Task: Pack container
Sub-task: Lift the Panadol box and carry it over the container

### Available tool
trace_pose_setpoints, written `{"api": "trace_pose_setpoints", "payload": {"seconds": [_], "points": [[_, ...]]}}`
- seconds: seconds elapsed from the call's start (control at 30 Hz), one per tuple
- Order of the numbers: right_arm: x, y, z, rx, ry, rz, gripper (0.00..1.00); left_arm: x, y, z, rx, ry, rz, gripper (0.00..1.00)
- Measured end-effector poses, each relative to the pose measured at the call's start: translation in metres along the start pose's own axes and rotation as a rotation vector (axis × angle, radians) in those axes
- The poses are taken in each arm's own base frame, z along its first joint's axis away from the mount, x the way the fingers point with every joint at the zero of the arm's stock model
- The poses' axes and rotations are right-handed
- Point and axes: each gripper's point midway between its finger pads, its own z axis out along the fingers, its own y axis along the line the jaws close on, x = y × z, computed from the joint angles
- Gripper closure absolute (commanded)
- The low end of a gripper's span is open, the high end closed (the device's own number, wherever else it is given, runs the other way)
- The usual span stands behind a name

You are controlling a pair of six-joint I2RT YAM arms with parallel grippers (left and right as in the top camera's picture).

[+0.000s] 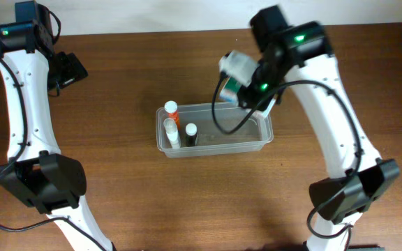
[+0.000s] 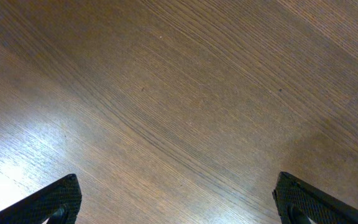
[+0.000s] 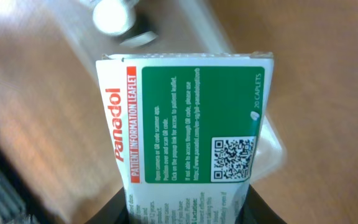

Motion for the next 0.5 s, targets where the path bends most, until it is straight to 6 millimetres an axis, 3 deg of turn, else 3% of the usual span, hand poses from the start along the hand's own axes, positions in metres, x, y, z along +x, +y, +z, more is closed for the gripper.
{"api": "trace_pose_setpoints", "payload": {"seconds": [0.1,0.23,0.33,0.5], "points": [[0.004,0.011,0.027,-0.048,0.041,-0.089,0.66,0.000,0.000,0.000,0.000,0.000,0.000,0.01],[0.017,0.007,0.064,-0.059,0.087,-0.148,0.65,0.000,0.000,0.000,0.000,0.000,0.000,0.01],[0.020,0.001,0.082,-0.038,0.088,-0.208,0.65,0.000,0.000,0.000,0.000,0.000,0.000,0.01],[0.019,-0.004,0.094,-0.023,0.075,-0.291,0.65,0.000,0.000,0.000,0.000,0.000,0.000,0.01]]}}
